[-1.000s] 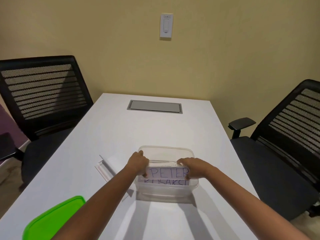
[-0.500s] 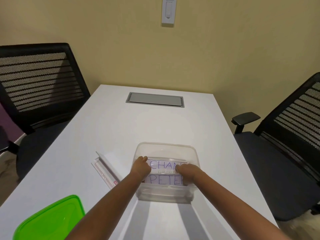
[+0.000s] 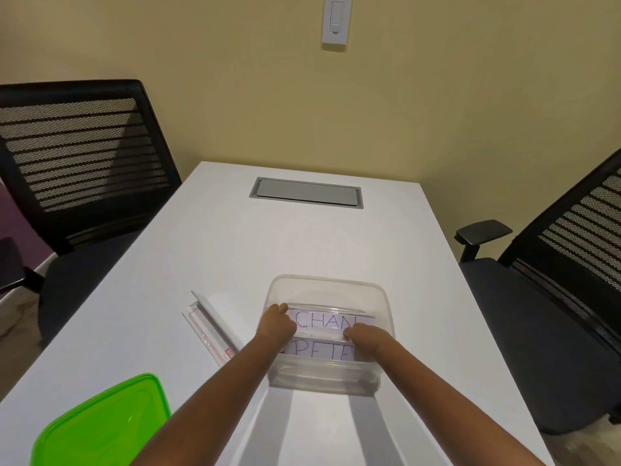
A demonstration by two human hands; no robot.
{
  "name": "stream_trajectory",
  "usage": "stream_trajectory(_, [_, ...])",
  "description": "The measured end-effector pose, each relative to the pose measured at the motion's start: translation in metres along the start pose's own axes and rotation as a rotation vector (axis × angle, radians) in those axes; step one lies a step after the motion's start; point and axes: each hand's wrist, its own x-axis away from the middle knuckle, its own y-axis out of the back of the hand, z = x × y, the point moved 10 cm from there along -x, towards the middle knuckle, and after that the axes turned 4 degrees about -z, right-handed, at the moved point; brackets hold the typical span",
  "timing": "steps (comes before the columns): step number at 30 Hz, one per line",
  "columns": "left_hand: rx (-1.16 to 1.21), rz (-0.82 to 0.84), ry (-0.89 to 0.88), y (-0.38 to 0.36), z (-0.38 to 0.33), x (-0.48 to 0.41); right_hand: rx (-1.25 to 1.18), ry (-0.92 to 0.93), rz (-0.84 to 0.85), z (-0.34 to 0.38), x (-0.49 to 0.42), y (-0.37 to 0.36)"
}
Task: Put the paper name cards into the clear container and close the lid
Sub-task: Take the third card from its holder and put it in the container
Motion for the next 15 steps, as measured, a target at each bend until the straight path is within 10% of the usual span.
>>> stream_trajectory(6, [0.101,-0.15,0.021,0.024,0.006,0.016,0.007,-0.014,-0.055,-0.002,0.014,0.013])
stream_trajectory(15, [0.479,-0.855,0.165,0.081,0.034,0.139,-0.345,0.013,-0.566,0.034,0.075,0.083])
